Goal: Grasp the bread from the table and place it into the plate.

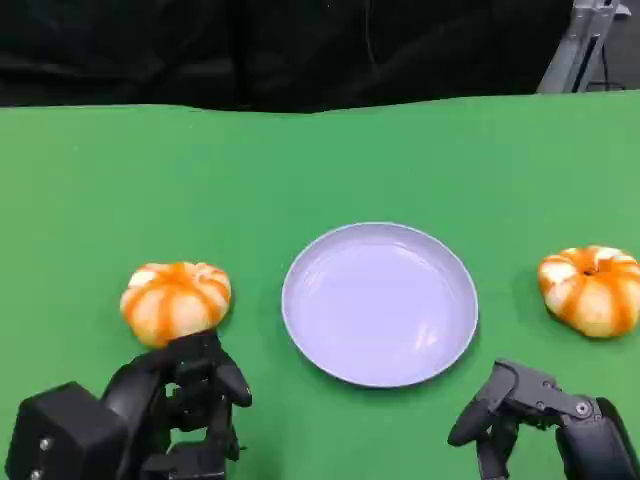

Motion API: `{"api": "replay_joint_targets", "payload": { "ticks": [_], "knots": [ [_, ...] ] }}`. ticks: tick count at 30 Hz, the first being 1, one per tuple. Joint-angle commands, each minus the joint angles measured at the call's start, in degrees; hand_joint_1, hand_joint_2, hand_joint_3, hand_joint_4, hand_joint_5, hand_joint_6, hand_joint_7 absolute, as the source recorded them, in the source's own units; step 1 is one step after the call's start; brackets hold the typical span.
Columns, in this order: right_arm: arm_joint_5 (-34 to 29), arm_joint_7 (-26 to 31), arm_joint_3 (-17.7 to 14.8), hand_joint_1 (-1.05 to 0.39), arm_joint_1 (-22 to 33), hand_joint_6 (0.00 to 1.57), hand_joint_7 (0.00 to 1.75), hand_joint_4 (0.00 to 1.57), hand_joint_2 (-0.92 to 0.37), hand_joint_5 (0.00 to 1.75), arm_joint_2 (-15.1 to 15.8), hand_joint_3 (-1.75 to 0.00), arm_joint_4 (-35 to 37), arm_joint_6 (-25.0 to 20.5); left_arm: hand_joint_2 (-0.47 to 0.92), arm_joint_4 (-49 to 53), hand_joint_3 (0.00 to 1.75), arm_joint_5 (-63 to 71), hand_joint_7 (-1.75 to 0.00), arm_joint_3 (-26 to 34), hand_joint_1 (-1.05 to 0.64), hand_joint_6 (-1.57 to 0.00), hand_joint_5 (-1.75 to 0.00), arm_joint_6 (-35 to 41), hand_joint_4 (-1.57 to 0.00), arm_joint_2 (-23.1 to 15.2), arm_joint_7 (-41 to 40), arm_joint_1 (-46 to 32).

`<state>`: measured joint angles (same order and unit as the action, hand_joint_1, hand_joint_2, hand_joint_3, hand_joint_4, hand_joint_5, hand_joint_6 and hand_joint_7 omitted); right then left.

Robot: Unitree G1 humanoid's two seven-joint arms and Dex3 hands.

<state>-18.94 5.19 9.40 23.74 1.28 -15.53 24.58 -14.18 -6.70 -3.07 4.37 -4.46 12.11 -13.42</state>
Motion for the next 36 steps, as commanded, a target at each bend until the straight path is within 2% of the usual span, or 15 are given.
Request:
{"api": "replay_joint_targets", "payload": {
  "ticks": [1,19,22,25,26,29,30,32,34,36],
  "knots": [
    [0.6,0.2,-0.4,0.05,0.2,0.82,1.40,0.92,-0.24,1.75,0.5,-1.54,-0.6,-0.1,0.30,0.7,1.50,0.4,-1.47,0.3,-0.05,-0.87,-1.70,-1.1,-0.90,-1.0,0.4,0.3],
    [0.8,0.2,0.0,0.06,0.3,0.82,1.40,0.94,-0.25,1.75,0.2,-1.55,-1.1,-0.6,0.31,0.5,1.49,0.4,-1.46,0.3,-0.07,-0.88,-1.70,-0.8,-0.91,-0.8,0.2,0.2],
    [0.4,0.3,0.0,0.06,0.4,0.82,1.40,0.94,-0.25,1.75,0.2,-1.55,-1.3,-0.7,0.34,0.7,1.45,0.5,-1.41,0.7,-0.05,-0.84,-1.66,-1.5,-0.88,-0.5,-0.3,0.4],
    [0.7,0.1,0.0,0.07,0.4,0.82,1.40,0.93,-0.25,1.75,0.3,-1.54,-1.2,-0.5,0.44,1.1,1.29,0.9,-1.26,0.9,-0.06,-0.77,-1.57,-3.0,-0.79,-0.4,-0.6,0.5],
    [0.8,0.1,0.0,0.07,0.3,0.82,1.40,0.93,-0.25,1.75,0.3,-1.54,-1.2,-0.6,0.48,1.5,1.17,1.9,-1.16,0.9,-0.08,-0.73,-1.47,-4.0,-0.73,-0.6,-1.0,0.8],
    [1.0,0.0,0.0,0.05,0.2,0.82,1.40,0.92,-0.26,1.75,0.3,-1.52,-1.0,-0.6,0.64,2.1,0.78,5.2,-0.76,0.8,-0.12,-0.71,-1.11,-5.9,-0.68,-1.8,-1.6,1.6],
    [1.1,0.1,-0.1,0.06,0.1,0.82,1.40,0.92,-0.26,1.75,0.3,-1.52,-0.9,-0.4,0.72,2.2,0.60,5.8,-0.56,0.8,-0.12,-0.70,-0.96,-6.2,-0.65,-2.2,-1.4,1.9],
    [1.0,0.1,-0.1,0.06,0.0,0.82,1.40,0.91,-0.26,1.75,0.4,-1.51,-0.8,-0.3,0.83,2.4,0.37,7.6,-0.32,0.6,-0.14,-0.70,-0.83,-6.4,-0.57,-3.4,-1.0,2.6],
    [1.0,0.1,0.0,0.05,-0.1,0.82,1.40,0.91,-0.27,1.75,0.3,-1.50,-0.7,-0.4,0.90,2.8,0.23,9.7,-0.20,0.4,-0.17,-0.67,-0.70,-7.2,-0.50,-5.0,-0.6,3.4],
    [0.9,0.1,0.1,0.04,-0.2,0.82,1.41,0.91,-0.27,1.75,0.2,-1.50,-0.7,-0.4,0.92,3.1,0.18,10.3,-0.16,0.3,-0.19,-0.66,-0.65,-7.7,-0.47,-5.5,-0.5,3.7]
  ]
}}
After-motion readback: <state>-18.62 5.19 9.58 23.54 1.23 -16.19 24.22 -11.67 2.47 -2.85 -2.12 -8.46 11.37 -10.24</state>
